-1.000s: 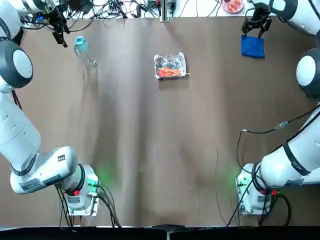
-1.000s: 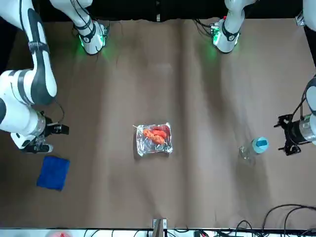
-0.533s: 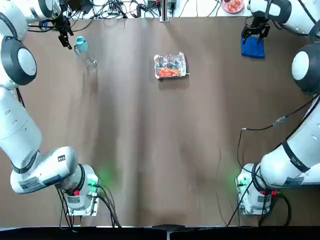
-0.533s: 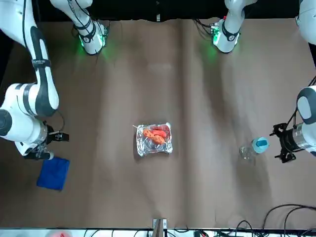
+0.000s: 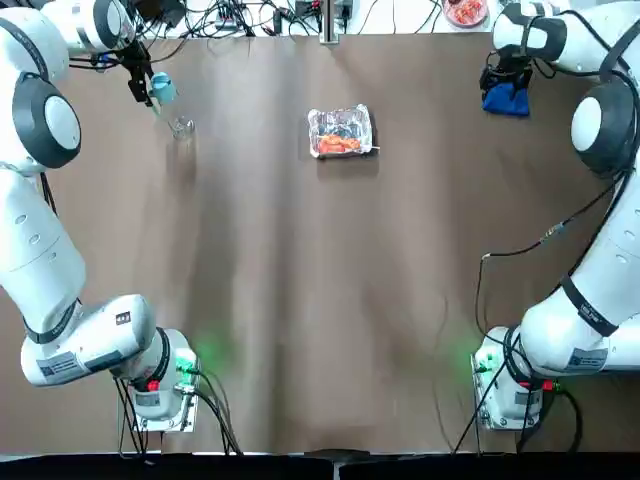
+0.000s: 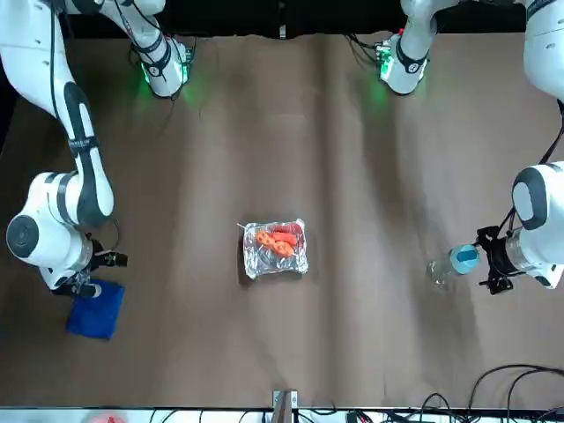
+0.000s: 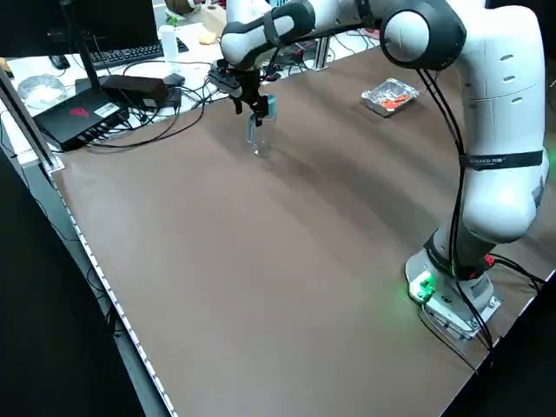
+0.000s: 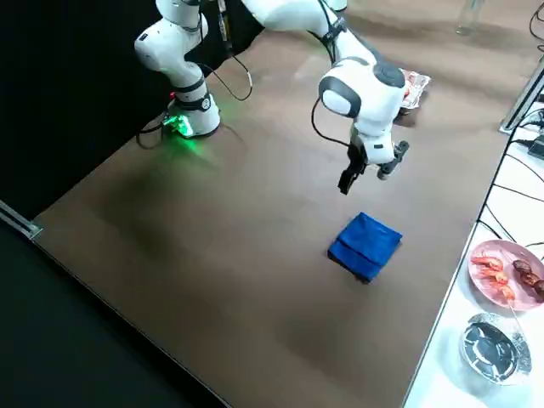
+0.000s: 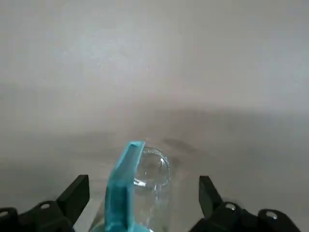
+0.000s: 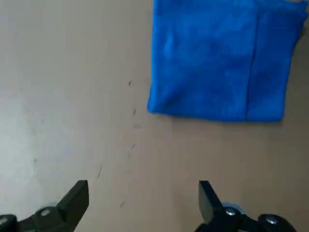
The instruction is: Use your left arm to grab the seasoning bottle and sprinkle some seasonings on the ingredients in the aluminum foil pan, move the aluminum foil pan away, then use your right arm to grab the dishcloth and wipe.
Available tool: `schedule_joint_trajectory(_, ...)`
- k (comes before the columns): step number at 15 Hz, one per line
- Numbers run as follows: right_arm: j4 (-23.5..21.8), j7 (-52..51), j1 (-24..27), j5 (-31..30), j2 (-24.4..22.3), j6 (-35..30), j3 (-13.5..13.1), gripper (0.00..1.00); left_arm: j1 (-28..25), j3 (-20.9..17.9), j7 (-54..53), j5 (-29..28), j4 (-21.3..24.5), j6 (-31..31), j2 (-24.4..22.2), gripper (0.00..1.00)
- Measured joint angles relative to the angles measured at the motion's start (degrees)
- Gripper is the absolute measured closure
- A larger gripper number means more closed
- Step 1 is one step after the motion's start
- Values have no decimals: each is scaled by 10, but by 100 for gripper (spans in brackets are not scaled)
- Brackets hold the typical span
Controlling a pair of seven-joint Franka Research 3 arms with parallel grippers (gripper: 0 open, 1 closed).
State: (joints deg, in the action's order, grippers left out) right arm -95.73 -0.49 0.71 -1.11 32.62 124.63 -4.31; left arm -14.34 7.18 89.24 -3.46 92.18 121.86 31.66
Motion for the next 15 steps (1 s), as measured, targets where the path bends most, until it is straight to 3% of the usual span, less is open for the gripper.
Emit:
schedule_joint_trajectory(4,0,0,7,0,13,25,0,0,0,0,31,-11,9,5,2,6)
schedule_joint_trajectory(11,2,0,9,0,14,24,0,0,2,0,74,-17,16,5,2,28)
schedule_joint_trajectory(12,2,0,8,0,14,18,1,0,4,0,77,-18,17,5,2,28)
schedule_joint_trajectory(15,18,0,5,0,-17,-81,6,0,7,0,83,-18,19,5,2,34)
